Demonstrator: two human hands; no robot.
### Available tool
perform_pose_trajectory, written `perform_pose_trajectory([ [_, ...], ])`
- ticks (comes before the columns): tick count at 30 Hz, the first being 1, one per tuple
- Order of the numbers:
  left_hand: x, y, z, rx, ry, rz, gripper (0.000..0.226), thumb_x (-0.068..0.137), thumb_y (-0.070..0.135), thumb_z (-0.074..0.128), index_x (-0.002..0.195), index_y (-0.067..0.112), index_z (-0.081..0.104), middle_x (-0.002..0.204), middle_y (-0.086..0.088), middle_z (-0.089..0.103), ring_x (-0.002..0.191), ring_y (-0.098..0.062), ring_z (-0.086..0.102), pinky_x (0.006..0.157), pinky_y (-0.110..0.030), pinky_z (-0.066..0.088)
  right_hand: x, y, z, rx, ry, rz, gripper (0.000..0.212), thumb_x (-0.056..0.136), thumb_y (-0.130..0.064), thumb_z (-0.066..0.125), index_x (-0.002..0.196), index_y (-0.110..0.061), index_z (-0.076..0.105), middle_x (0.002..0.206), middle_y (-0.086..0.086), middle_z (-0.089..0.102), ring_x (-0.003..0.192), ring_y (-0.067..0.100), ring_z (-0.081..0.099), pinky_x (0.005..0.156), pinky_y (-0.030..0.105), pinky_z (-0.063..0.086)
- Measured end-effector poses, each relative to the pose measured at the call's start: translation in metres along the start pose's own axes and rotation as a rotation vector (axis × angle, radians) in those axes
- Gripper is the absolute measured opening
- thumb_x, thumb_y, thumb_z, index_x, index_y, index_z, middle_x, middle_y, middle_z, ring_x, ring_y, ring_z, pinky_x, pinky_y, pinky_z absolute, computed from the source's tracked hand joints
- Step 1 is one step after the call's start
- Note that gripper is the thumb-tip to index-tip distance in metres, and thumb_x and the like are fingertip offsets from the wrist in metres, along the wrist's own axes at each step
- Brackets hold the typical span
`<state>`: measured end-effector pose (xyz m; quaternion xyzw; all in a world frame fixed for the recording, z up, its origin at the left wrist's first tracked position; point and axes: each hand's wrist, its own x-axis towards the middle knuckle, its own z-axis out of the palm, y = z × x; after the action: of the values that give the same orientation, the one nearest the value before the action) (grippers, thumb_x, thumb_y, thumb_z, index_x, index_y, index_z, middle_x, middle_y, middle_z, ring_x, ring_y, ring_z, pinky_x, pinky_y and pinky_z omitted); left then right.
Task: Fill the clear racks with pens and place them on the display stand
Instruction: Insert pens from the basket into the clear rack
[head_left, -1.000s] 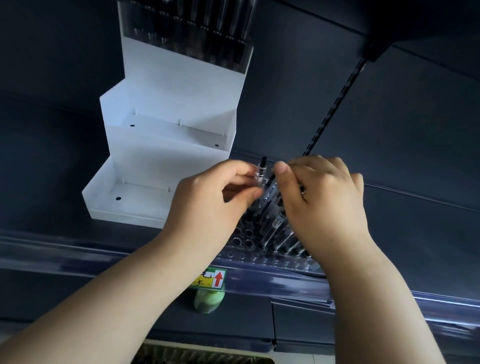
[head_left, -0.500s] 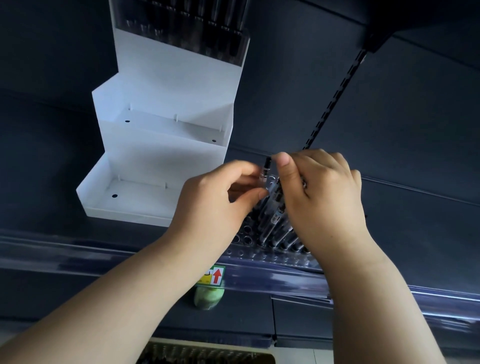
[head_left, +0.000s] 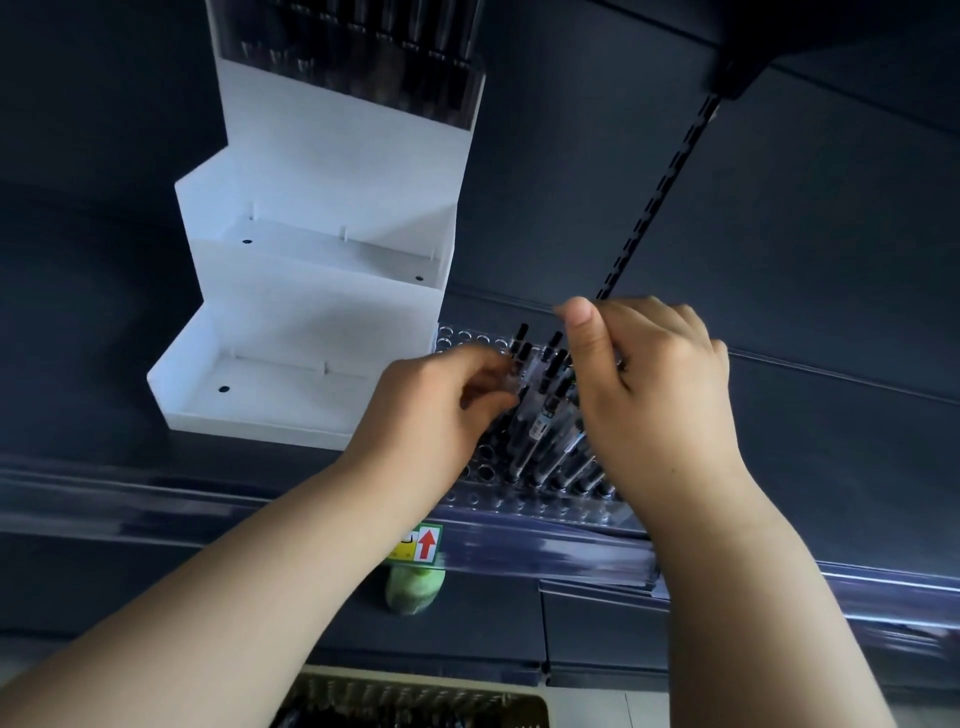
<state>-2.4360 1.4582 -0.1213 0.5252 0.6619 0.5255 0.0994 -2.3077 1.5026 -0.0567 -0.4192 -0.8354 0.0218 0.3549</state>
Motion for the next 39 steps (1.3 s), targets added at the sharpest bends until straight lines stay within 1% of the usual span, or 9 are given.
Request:
perform_pose_trajectory([
  [3, -0.001, -0.004, 0.005, 0.004, 0.011, -0.022, 0.019, 0.077, 0.019, 0.076, 0.095, 0.021, 0.072, 0.069, 0.030, 0.057, 0.069, 0.023, 0.055, 0.069, 0.007, 0.036, -0.001, 0.001, -0.001, 0.009, 0.008, -0.001, 0.043, 0.094, -0.045, 0.031, 0.076, -0.021, 0.062, 0.077, -0.013, 0.046, 0.081, 0.018, 0.041, 0.073, 0.033, 0.026],
  [7, 0.000, -0.003, 0.007, 0.041, 0.031, -0.019, 0.015, 0.077, 0.021, 0.076, 0.092, 0.018, 0.073, 0.068, 0.025, 0.056, 0.067, 0.025, 0.052, 0.064, 0.008, 0.033, -0.002, 0.001, -0.002, 0.025, 0.005, -0.005, 0.039, 0.094, -0.044, 0.032, 0.073, -0.024, 0.058, 0.077, -0.013, 0.046, 0.081, 0.019, 0.041, 0.072, 0.034, 0.028],
  [10, -0.001, -0.002, 0.010, 0.065, 0.029, -0.019, 0.016, 0.077, 0.023, 0.075, 0.092, 0.016, 0.073, 0.070, 0.019, 0.059, 0.058, 0.018, 0.052, 0.062, 0.008, 0.032, -0.003, 0.002, -0.001, 0.028, 0.006, -0.014, 0.043, 0.094, -0.044, 0.032, 0.079, -0.020, 0.064, 0.078, -0.012, 0.047, 0.081, 0.019, 0.042, 0.073, 0.034, 0.030],
  [13, -0.002, -0.002, 0.011, 0.061, 0.010, -0.037, 0.014, 0.079, 0.025, 0.073, 0.092, 0.018, 0.073, 0.075, 0.014, 0.065, 0.061, 0.014, 0.051, 0.063, 0.006, 0.035, -0.004, 0.002, -0.001, 0.042, 0.001, -0.014, 0.041, 0.094, -0.043, 0.033, 0.078, -0.020, 0.063, 0.079, -0.012, 0.048, 0.081, 0.019, 0.041, 0.073, 0.035, 0.031],
  [18, -0.002, -0.003, 0.014, 0.065, 0.010, -0.065, 0.010, 0.080, 0.026, 0.073, 0.088, 0.020, 0.072, 0.070, 0.017, 0.060, 0.062, 0.013, 0.052, 0.061, 0.005, 0.036, -0.005, 0.002, 0.000, 0.050, -0.004, -0.029, 0.029, 0.094, -0.042, 0.033, 0.069, -0.029, 0.040, 0.075, -0.012, 0.044, 0.078, 0.019, 0.040, 0.072, 0.036, 0.034],
  [23, -0.001, -0.004, 0.015, 0.080, 0.012, -0.080, 0.011, 0.079, 0.030, 0.074, 0.085, 0.021, 0.070, 0.070, 0.015, 0.063, 0.062, 0.007, 0.054, 0.061, 0.002, 0.038, -0.005, 0.005, 0.002, 0.050, -0.001, -0.031, 0.027, 0.095, -0.041, 0.034, 0.069, -0.032, 0.035, 0.073, -0.013, 0.042, 0.077, 0.020, 0.039, 0.071, 0.037, 0.035],
  [27, 0.000, -0.005, 0.014, 0.061, 0.027, -0.097, 0.010, 0.079, 0.029, 0.074, 0.084, 0.021, 0.069, 0.067, 0.016, 0.061, 0.063, 0.007, 0.055, 0.060, 0.001, 0.038, -0.004, 0.004, 0.003, 0.033, -0.006, -0.029, 0.036, 0.095, -0.041, 0.034, 0.061, -0.036, 0.025, 0.070, -0.015, 0.038, 0.076, 0.020, 0.039, 0.070, 0.036, 0.033],
  [33, -0.002, -0.004, 0.015, 0.053, 0.007, -0.092, 0.012, 0.078, 0.030, 0.074, 0.085, 0.022, 0.069, 0.068, 0.019, 0.061, 0.066, 0.008, 0.056, 0.060, 0.001, 0.039, -0.004, 0.005, 0.004, 0.025, -0.003, -0.049, 0.035, 0.095, -0.040, 0.035, 0.061, -0.035, 0.026, 0.068, -0.016, 0.035, 0.075, 0.020, 0.038, 0.069, 0.037, 0.035],
  [39, 0.000, -0.005, 0.012, 0.122, -0.018, -0.085, 0.019, 0.076, 0.035, 0.075, 0.087, 0.021, 0.068, 0.074, 0.013, 0.064, 0.068, -0.003, 0.058, 0.058, -0.001, 0.038, -0.003, 0.005, 0.003, 0.026, -0.004, -0.086, 0.037, 0.096, -0.037, 0.037, 0.060, -0.036, 0.025, 0.067, -0.017, 0.033, 0.075, 0.021, 0.039, 0.072, 0.040, 0.039],
])
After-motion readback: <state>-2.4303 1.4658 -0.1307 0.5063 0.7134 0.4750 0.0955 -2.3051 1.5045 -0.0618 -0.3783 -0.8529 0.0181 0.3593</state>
